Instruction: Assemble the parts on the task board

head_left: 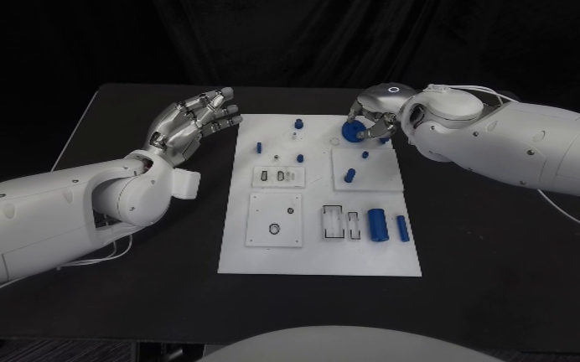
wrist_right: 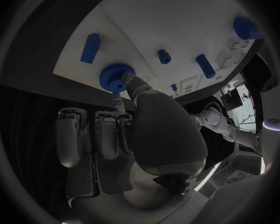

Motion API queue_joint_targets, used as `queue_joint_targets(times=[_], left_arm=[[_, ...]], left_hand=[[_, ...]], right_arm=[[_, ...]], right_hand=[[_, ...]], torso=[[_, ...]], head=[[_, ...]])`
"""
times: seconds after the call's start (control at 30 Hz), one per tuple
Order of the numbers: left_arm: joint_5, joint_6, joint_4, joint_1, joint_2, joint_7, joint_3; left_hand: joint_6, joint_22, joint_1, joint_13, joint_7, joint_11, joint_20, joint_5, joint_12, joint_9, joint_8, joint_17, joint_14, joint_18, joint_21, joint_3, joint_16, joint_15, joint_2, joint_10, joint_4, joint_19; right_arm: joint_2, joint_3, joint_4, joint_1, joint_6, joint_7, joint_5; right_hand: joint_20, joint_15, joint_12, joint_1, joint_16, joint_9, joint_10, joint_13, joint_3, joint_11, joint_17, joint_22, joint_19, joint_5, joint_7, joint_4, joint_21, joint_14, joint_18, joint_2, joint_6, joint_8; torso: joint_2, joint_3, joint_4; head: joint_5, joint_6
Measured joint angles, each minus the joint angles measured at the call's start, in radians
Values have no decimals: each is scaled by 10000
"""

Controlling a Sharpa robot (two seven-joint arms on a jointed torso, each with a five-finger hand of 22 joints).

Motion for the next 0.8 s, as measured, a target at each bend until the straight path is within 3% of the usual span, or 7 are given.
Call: queue_joint_targets(times=[0.1, 0.27, 0.43, 0.8], left_arm=[[0, 0, 22, -1, -32, 0, 0], [0, -1, 44, -2, -63, 0, 0], [0, -2, 34, -2, -22, 1, 0], [0, -4, 34, -3, -100, 1, 0]], left_hand=[[0, 0, 0, 0, 0, 0, 0, 0, 0, 0, 0, 0, 0, 0, 37, 0, 0, 0, 0, 0, 0, 0], [0, 0, 0, 0, 0, 0, 0, 0, 0, 0, 39, -1, 0, 0, 37, 0, 0, 0, 0, 0, 0, 0], [0, 0, 0, 0, 0, 34, 0, 38, 0, 0, 39, 10, 0, 0, 37, 28, 39, 0, 0, 34, -28, 0], [0, 0, 79, 0, 0, 34, 0, 37, 0, 0, 39, 10, 36, 0, 37, 28, 38, 36, 0, 34, -28, -1]], right_arm=[[-35, 0, 287, 83, -222, 61, -43], [1, 44, 674, 348, -604, 131, -81], [211, 46, 854, 417, -826, 186, -108], [1046, 48, 552, 408, -882, 313, -128]], right_hand=[[0, 0, 0, -55, 0, 0, 0, 0, -38, 0, 0, 0, 0, -14, 1, 16, 34, 0, -1, 53, 1, 27], [0, 0, 0, -121, 0, 1, 0, 0, -147, 0, 0, 0, 0, -431, 2, 101, 34, 0, 0, 118, 3, 89], [0, 0, 0, -134, 0, 1, 0, -1, -148, 0, 0, 0, 0, -441, 8, 101, 34, 0, 0, 128, 9, 153], [0, 0, 0, -135, 0, 1, 28, -1, -116, 28, 0, -1, 0, -480, 8, 133, 34, 0, 0, 125, 10, 174]], torso=[[-1, -3, 0], [-11, -6, -4], [-23, -22, -11], [-19, -68, 5]], head=[[2, 13], [14, 48], [5, 49], [-6, 9]])
